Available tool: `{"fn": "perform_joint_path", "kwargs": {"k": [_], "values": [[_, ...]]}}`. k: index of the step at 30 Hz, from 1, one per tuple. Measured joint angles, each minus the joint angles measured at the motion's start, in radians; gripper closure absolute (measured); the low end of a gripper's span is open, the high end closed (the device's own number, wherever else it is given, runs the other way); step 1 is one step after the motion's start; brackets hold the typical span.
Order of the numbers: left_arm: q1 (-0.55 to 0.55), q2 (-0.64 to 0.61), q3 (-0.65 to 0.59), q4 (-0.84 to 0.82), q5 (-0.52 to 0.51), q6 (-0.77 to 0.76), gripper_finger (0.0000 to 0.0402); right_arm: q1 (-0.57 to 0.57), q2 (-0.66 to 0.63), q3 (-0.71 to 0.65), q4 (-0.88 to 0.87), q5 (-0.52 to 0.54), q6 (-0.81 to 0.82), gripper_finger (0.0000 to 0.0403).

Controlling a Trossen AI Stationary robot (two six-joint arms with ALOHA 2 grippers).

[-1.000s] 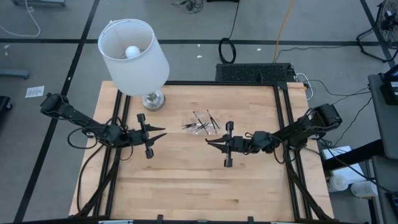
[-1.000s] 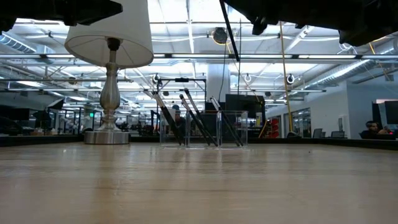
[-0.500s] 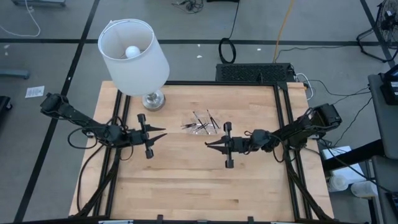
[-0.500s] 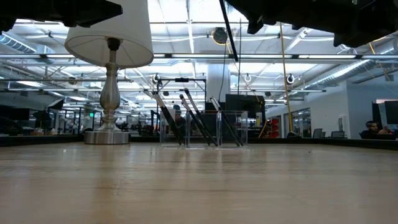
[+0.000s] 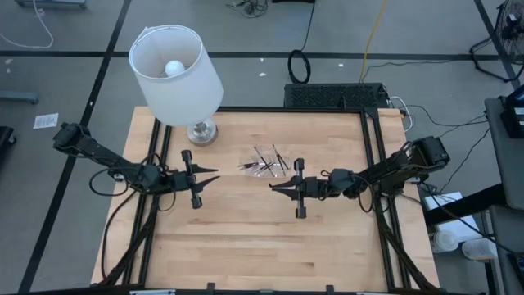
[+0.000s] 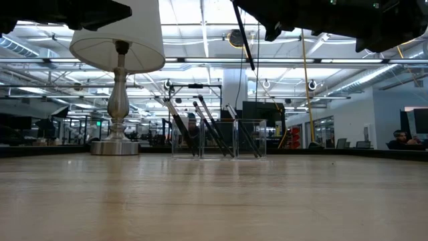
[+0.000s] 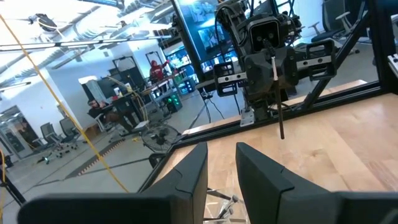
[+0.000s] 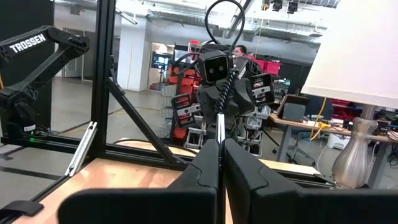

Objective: Put items in baskets/containers
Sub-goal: Put the brow brush into the transparent organizer

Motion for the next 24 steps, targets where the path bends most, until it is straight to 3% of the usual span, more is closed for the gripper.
{"fn": "perform_joint_path", "kwargs": {"k": [15, 21, 24], "values": [[0.000, 0.000, 0.000, 0.001, 0.000, 0.002, 0.0309, 0.000, 0.000, 0.000, 0.000, 0.002, 0.018, 0.0403], [0.000, 0.000, 0.000, 0.001, 0.000, 0.008, 0.0309, 0.014, 0.000, 0.000, 0.008, 0.196, -0.002, 0.0403], [0.000, 0.000, 0.000, 0.002, 0.000, 0.010, 0.0309, 0.016, -0.001, 0.001, 0.009, 0.222, -0.003, 0.0403]]}}
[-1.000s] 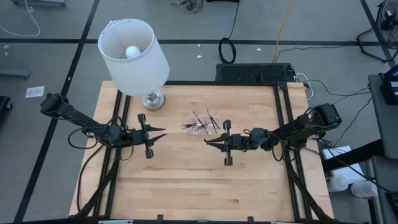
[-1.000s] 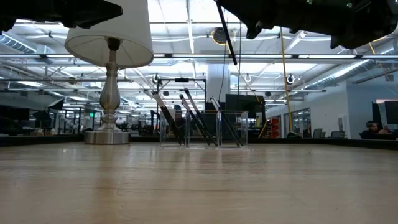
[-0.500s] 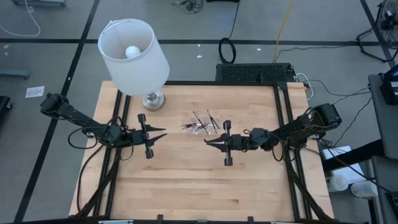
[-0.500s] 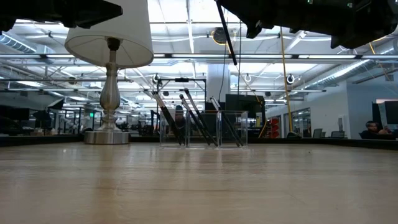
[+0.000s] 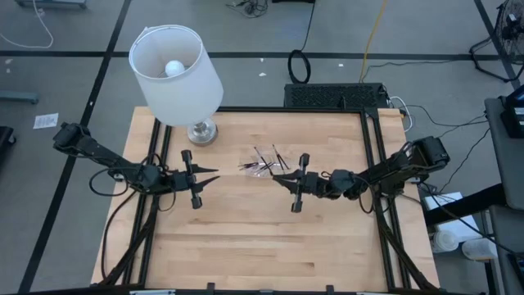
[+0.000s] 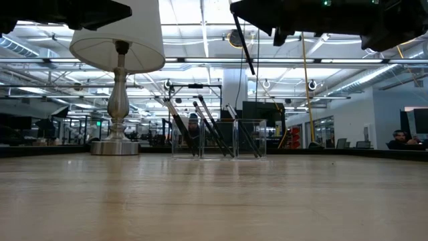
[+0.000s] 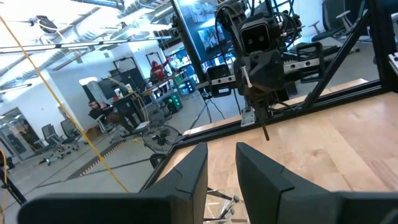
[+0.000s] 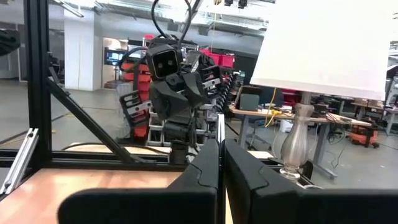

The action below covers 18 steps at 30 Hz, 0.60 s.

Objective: Put items in baskets/containers
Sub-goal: Put the brow brush into the transparent organizer

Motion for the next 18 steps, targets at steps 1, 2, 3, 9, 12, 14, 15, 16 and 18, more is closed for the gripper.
{"fn": "perform_joint_path", "kwargs": {"k": [1, 2, 3, 9, 12, 14, 15, 16, 18], "values": [[0.000, 0.000, 0.000, 0.000, 0.000, 0.000, 0.0309, 0.000, 0.000, 0.001, 0.000, 0.000, 0.000, 0.0403], [0.000, 0.000, 0.000, 0.000, 0.000, 0.000, 0.0309, 0.000, 0.000, 0.003, -0.001, 0.000, 0.000, 0.0403], [0.000, 0.000, 0.000, 0.000, 0.000, 0.000, 0.0309, 0.000, 0.000, 0.006, -0.001, 0.002, 0.000, 0.0403], [0.000, 0.000, 0.000, 0.000, 0.000, -0.002, 0.0309, 0.001, 0.035, 0.044, 0.003, 0.015, -0.034, 0.0403], [0.000, 0.000, 0.000, 0.001, 0.000, -0.001, 0.0309, 0.007, 0.093, 0.075, 0.049, 0.084, -0.077, 0.0403], [0.000, 0.000, 0.000, -0.001, 0.000, -0.007, 0.0309, 0.007, 0.145, 0.088, 0.104, 0.166, -0.115, 0.0403], [0.000, 0.000, 0.000, -0.004, 0.000, -0.017, 0.0309, 0.006, 0.172, 0.089, 0.132, 0.203, -0.133, 0.0403], [0.000, 0.000, 0.000, -0.009, 0.000, -0.025, 0.0309, 0.005, 0.201, 0.089, 0.169, 0.224, -0.139, 0.0403], [0.000, 0.000, 0.000, -0.012, 0.000, -0.042, 0.0309, -0.003, 0.262, 0.089, 0.282, 0.258, -0.149, 0.0403]]}}
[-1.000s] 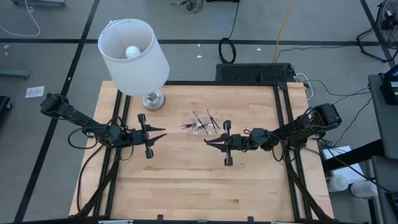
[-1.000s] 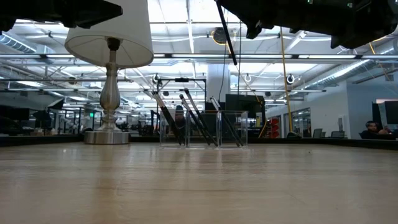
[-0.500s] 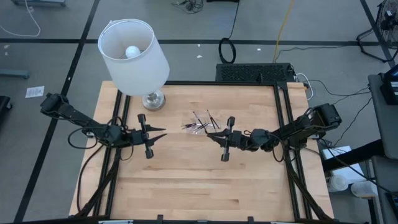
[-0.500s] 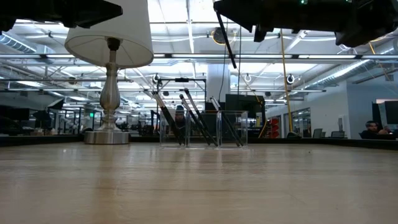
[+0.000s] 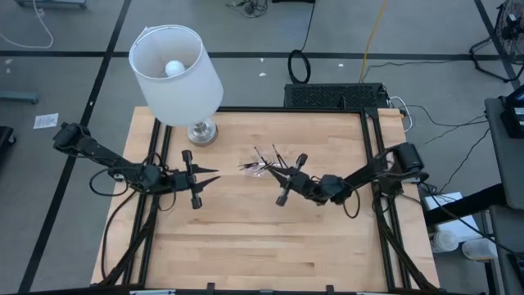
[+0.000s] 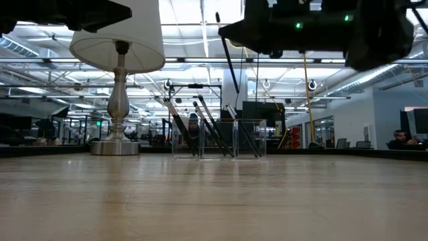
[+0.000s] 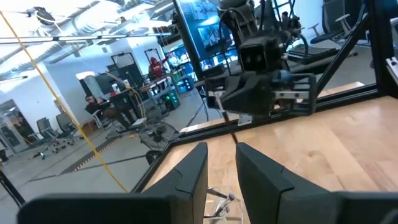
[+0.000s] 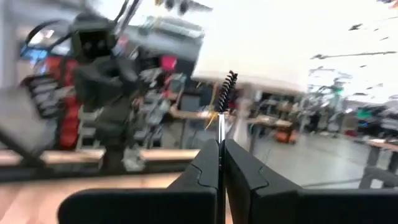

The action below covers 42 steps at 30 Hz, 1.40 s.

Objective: Put items in baskets/containers
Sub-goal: Put the brow brush into the transparent organizer

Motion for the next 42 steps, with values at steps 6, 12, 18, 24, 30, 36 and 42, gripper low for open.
{"fn": "perform_joint_path", "kwargs": {"k": [6, 12, 18, 24, 30, 36, 42], "values": [[0.000, 0.000, 0.000, -0.002, 0.000, -0.014, 0.0309, -0.011, 0.075, 0.013, 0.056, 0.120, -0.065, 0.0403], [0.001, 0.000, 0.000, -0.007, -0.002, -0.011, 0.0309, -0.032, 0.083, 0.014, 0.056, 0.131, -0.060, 0.0403], [0.001, 0.000, 0.000, -0.007, -0.003, -0.011, 0.0309, -0.033, 0.086, 0.013, 0.055, 0.232, -0.084, 0.0403], [0.001, 0.000, 0.000, -0.007, -0.003, -0.012, 0.0309, -0.034, 0.086, 0.010, 0.028, 0.229, -0.088, 0.0403], [0.001, 0.000, 0.000, -0.007, -0.004, -0.012, 0.0309, -0.070, 0.087, -0.005, 0.032, 0.225, -0.064, 0.0403], [0.001, 0.000, 0.000, -0.007, -0.005, -0.012, 0.0309, -0.126, 0.087, -0.055, 0.048, 0.131, -0.030, 0.0403], [0.001, 0.000, 0.000, -0.006, -0.005, -0.012, 0.0309, -0.152, 0.087, -0.102, 0.055, 0.094, 0.028, 0.0403]]}}
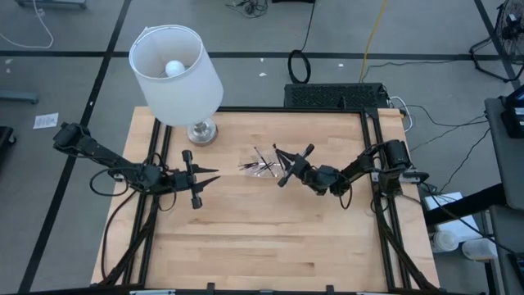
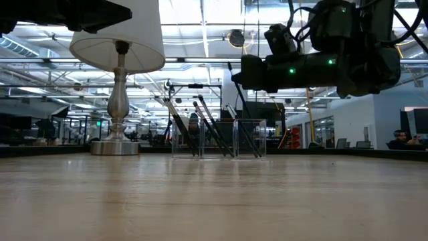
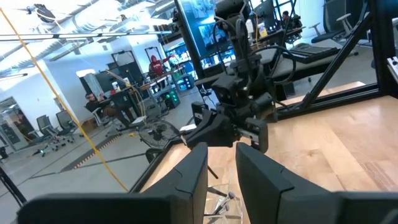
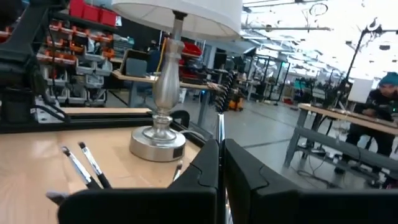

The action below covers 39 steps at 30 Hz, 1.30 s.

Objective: Put items in baskets/containers
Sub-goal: Put the brow brush into the transparent organizer

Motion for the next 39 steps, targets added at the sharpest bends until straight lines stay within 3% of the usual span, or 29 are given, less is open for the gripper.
{"fn": "perform_joint_path", "kwargs": {"k": [13, 39], "values": [[0.000, 0.000, 0.000, 0.004, 0.000, 0.001, 0.0309, -0.037, 0.000, -0.011, -0.127, -0.001, 0.168, 0.0403], [0.000, 0.000, 0.000, 0.009, 0.000, 0.020, 0.0309, -0.043, 0.011, -0.009, -0.278, -0.002, 0.283, 0.0403]]}}
